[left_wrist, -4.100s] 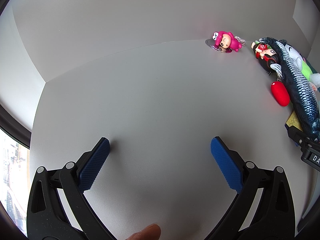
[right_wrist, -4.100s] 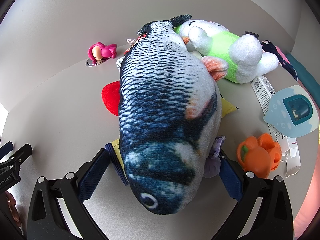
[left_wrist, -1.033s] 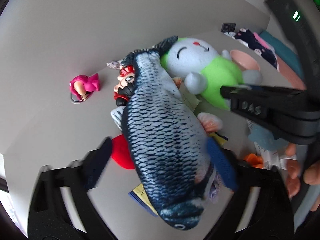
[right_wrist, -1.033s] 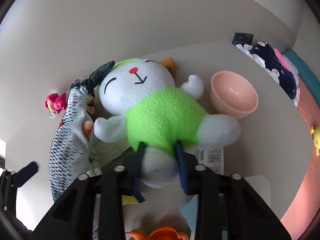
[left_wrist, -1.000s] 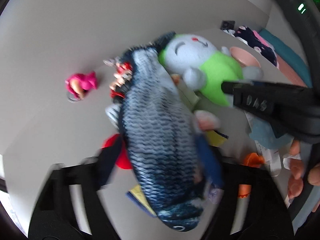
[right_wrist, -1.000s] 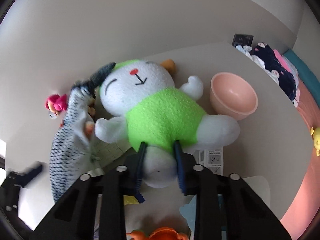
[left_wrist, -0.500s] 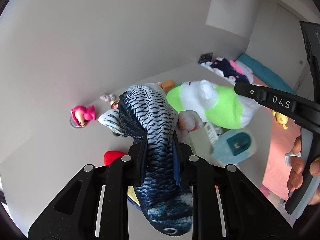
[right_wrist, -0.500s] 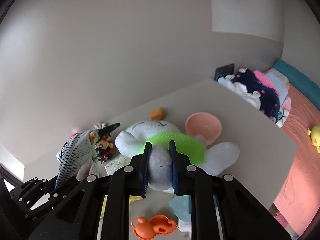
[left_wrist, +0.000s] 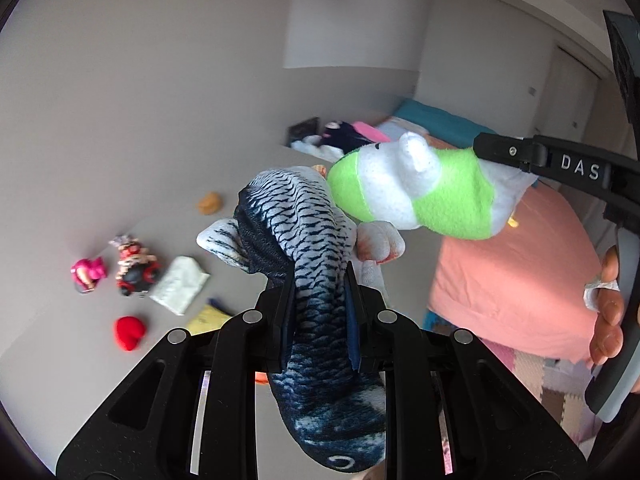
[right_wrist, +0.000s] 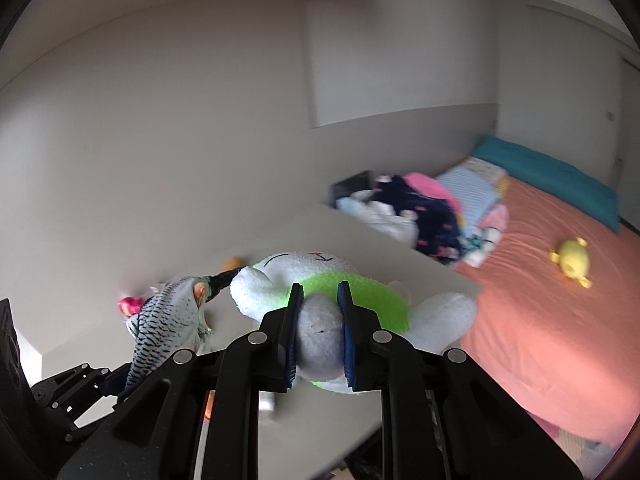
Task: Collect trash
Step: 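Carry both plushes to the black trash bag and open both grippers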
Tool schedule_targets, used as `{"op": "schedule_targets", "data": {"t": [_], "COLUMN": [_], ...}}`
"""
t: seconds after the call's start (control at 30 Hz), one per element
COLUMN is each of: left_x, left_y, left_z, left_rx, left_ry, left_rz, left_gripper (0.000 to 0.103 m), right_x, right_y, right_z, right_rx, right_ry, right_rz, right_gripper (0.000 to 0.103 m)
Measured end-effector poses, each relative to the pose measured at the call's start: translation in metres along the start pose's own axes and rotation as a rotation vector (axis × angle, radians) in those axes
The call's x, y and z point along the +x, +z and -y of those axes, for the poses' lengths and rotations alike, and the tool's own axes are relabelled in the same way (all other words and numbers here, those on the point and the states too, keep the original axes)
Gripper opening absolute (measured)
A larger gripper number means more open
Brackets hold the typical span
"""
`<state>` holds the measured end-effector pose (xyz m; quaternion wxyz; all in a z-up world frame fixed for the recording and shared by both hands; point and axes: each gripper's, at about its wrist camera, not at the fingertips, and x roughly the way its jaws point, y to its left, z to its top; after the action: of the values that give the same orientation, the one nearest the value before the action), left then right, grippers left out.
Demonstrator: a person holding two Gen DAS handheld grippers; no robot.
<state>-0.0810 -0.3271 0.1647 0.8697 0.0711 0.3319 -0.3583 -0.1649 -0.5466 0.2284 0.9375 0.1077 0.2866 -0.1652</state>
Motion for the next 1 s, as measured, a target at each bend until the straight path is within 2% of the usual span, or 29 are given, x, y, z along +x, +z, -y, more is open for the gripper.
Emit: {"op": "schedule_targets", "data": {"t": [0.2, 0.4, 0.53, 0.67, 0.73, 0.77, 0.8, 0.83, 0.87, 0.93, 1.0], "left_x": [0.018, 0.055, 0.085, 0.117, 0.130, 0.135, 0.140, 0.137, 0.132, 0.128, 0.127], "left_y": [-0.014, -0.041, -0.062, -0.077, -0.085, -0.089, -0.093, -0.094, -0.095, -0.094, -0.091], "left_z": [0.073, 0.145, 0.181, 0.197, 0.207, 0.214, 0.218, 0.219, 0.220, 0.220, 0.212], "left_rx": [0.107, 0.215, 0.264, 0.297, 0.323, 0.344, 0.365, 0.374, 0.386, 0.414, 0.401], "left_ry": [-0.114, -0.201, -0.220, -0.211, -0.207, -0.202, -0.172, -0.143, -0.126, -0.110, -0.098], "left_rz": [-0.048, -0.142, -0.224, -0.291, -0.328, -0.352, -0.361, -0.339, -0.301, -0.259, -0.251], "left_gripper": [0.020, 0.021, 0.021, 0.022, 0.031, 0.049, 0.086, 0.098, 0.097, 0.097, 0.097], "right_x": [-0.032, -0.050, -0.047, -0.027, -0.012, -0.004, 0.000, 0.004, 0.005, 0.006, 0.008], "right_y": [-0.034, -0.082, -0.113, -0.138, -0.147, -0.152, -0.155, -0.159, -0.162, -0.164, -0.165], "right_z": [0.069, 0.134, 0.172, 0.201, 0.210, 0.214, 0.217, 0.220, 0.223, 0.223, 0.221], "right_rx": [0.070, 0.157, 0.213, 0.266, 0.278, 0.281, 0.288, 0.308, 0.327, 0.339, 0.335], "right_ry": [-0.103, -0.198, -0.247, -0.268, -0.267, -0.259, -0.252, -0.253, -0.265, -0.274, -0.266], "right_rz": [-0.008, -0.051, -0.102, -0.164, -0.200, -0.218, -0.222, -0.223, -0.215, -0.191, -0.194], "right_gripper": [0.019, 0.019, 0.019, 0.019, 0.024, 0.034, 0.044, 0.074, 0.088, 0.088, 0.088]}}
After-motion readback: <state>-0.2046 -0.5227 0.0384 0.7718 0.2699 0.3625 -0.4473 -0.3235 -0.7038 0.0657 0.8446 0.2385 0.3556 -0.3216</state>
